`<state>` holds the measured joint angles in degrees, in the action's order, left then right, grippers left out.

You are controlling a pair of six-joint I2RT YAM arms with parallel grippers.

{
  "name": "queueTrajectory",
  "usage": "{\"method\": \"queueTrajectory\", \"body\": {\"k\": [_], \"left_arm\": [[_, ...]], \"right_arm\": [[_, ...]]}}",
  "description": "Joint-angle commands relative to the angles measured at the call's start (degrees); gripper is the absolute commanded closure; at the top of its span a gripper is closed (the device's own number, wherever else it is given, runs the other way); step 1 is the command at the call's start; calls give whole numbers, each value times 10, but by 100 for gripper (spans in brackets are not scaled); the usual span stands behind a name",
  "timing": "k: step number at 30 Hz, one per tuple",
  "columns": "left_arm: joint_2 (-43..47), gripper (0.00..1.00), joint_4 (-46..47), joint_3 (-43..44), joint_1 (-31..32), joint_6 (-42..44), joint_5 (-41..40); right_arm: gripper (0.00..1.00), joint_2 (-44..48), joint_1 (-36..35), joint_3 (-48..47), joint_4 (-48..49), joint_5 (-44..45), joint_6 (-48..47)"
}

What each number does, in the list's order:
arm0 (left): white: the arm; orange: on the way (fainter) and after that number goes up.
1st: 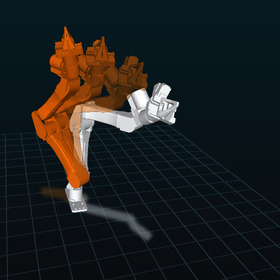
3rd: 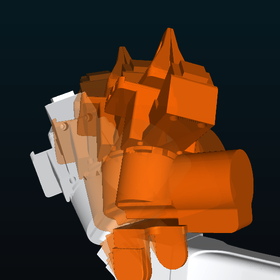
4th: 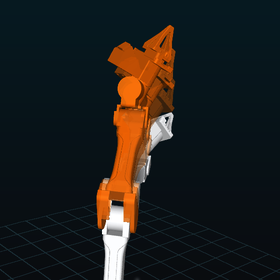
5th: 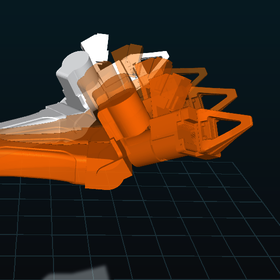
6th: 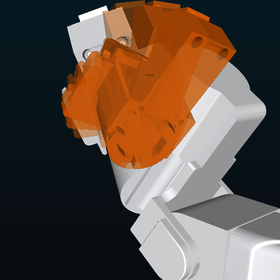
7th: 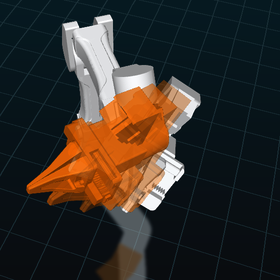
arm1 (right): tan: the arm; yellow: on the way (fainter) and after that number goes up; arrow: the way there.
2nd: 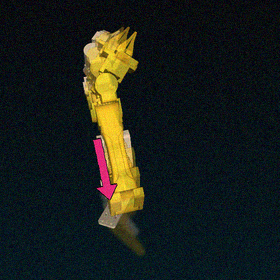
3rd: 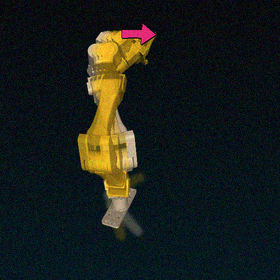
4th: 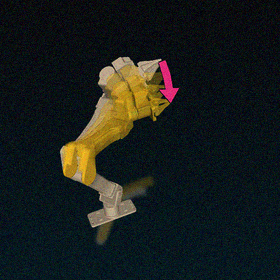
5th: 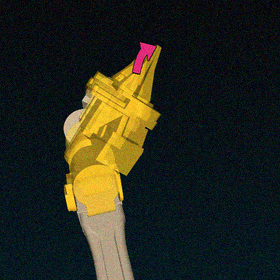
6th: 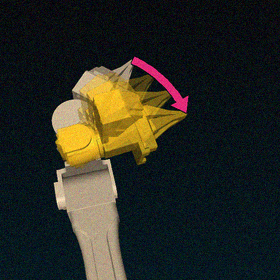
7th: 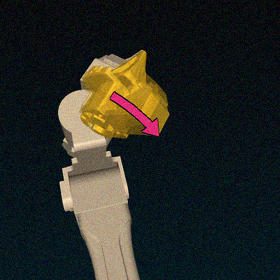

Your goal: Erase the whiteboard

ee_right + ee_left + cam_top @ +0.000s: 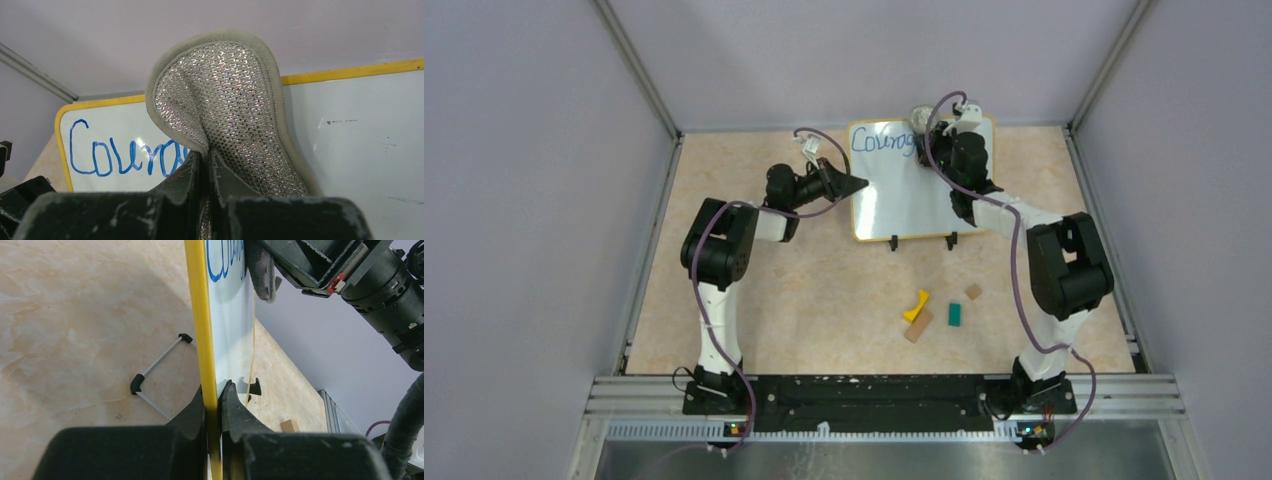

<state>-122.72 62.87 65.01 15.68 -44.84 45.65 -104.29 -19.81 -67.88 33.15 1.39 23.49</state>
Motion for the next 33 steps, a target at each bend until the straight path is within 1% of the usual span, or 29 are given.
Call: {"method": "queueTrajectory", "body": {"k": [1,8,16,22,24,28,33], "left_arm": [[-3,100,-48,-21,-5,195,-79],[5,100,-61,-27,-5,210,-93],[5,100,-64,-27,-5,210,-94],[6,100,-63,-27,-5,210,-94],[6,100,-63,-27,-5,210,-94],[7,100,-64,-27,-5,211,-96],[9,100,-66,-28,-5,214,-99]], "right_arm": [[100,25,29,22,-37,13,12],[100,50,73,63,-40,20,29],[100,58,117,85,-60,33,35],[100,69,159,111,-55,23,48],[100,68,161,114,-54,21,49],[100,52,157,109,-34,-25,67],[100,43,127,85,-45,-26,53]]}}
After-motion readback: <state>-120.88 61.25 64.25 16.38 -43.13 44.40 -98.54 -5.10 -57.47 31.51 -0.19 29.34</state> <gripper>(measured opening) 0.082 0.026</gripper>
